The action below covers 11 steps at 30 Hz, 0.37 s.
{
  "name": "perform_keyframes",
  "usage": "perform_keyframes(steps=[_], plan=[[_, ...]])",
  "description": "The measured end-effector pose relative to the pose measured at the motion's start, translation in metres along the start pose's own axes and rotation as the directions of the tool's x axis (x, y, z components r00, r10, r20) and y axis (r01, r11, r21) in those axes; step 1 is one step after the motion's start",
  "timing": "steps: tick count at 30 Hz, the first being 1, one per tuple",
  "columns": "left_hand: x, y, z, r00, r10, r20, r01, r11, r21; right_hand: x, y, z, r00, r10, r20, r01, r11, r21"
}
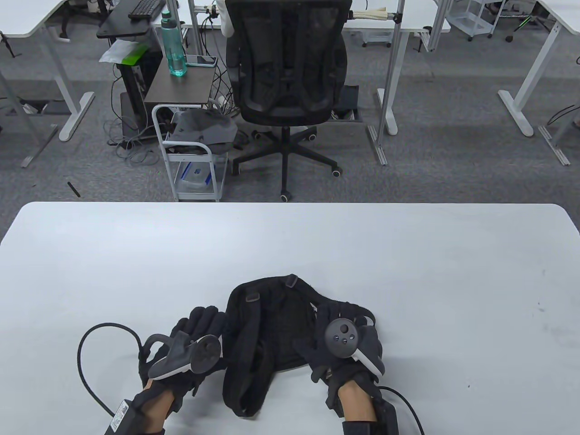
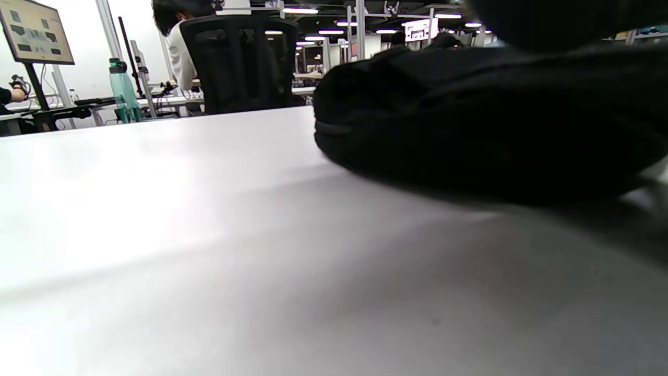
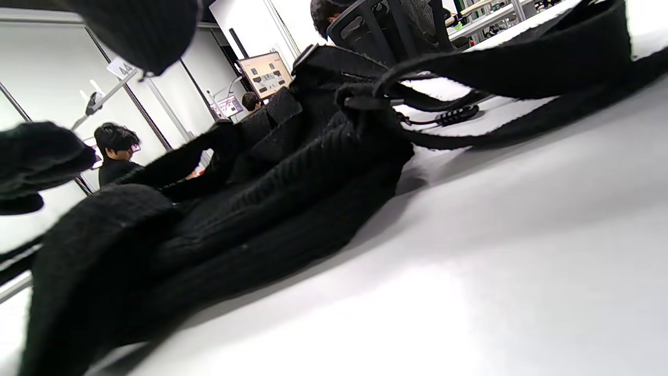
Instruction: Pull shoulder strap to tighten
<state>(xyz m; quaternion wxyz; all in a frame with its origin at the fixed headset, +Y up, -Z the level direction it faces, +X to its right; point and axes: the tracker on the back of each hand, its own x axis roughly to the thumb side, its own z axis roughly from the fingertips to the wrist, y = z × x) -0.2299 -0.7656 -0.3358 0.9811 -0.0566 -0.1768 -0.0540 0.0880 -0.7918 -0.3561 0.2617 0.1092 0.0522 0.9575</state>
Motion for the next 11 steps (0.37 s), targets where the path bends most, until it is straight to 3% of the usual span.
perform_keyframes(steps=[11], plan=[[0.0025, -0.0095, -0.0018, 1.0, -0.004, -0.003, 0.004, 1.0, -0.021, 0.0027, -0.0029, 0.0014, 0.998, -0.061, 0.02, 0.061, 0.998, 0.005]])
